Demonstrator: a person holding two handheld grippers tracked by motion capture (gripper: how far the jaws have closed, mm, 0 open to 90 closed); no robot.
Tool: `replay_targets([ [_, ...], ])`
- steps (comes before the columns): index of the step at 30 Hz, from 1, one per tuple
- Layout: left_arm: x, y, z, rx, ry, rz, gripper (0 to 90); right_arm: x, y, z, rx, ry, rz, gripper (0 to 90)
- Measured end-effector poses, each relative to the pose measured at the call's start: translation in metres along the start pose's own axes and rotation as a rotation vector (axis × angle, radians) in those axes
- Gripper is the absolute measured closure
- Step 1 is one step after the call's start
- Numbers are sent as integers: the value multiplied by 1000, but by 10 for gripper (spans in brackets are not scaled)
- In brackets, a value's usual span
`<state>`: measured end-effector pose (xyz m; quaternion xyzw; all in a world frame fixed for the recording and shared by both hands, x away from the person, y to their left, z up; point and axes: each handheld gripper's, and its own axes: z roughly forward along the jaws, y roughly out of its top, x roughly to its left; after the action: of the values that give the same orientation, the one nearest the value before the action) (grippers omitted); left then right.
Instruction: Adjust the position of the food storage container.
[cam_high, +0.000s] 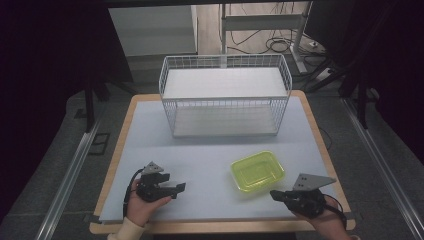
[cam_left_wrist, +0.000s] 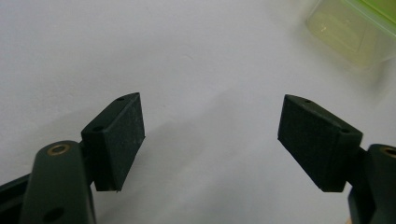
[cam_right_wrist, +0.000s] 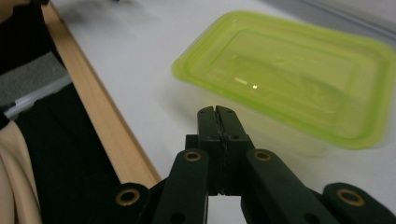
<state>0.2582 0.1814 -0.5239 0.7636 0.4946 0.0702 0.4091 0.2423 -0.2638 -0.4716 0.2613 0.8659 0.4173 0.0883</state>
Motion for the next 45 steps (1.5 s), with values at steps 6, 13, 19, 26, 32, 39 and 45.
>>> replay_targets([
  [6, -1, 0, 1, 3, -1, 3, 223, 12, 0, 18, 40, 14, -33, 900],
  [13, -2, -1, 3, 8, -3, 10, 222, 20, 0, 44, 49, -35, -57, 900],
  [19, -2, -1, 3, 12, -7, 13, 224, 22, -1, 60, 66, -65, -53, 900],
  [26, -3, -1, 4, 17, -7, 17, 222, 23, 0, 71, 50, -113, -57, 900],
  [32, -2, -1, 5, 20, -8, 18, 224, 24, 1, 79, 54, -133, -64, 900],
  [39, -2, -1, 5, 24, -9, 21, 223, 27, 4, 87, 45, -159, -71, 900],
  [45, -2, -1, 4, 23, -10, 20, 224, 30, 11, 98, 44, -180, -74, 900],
])
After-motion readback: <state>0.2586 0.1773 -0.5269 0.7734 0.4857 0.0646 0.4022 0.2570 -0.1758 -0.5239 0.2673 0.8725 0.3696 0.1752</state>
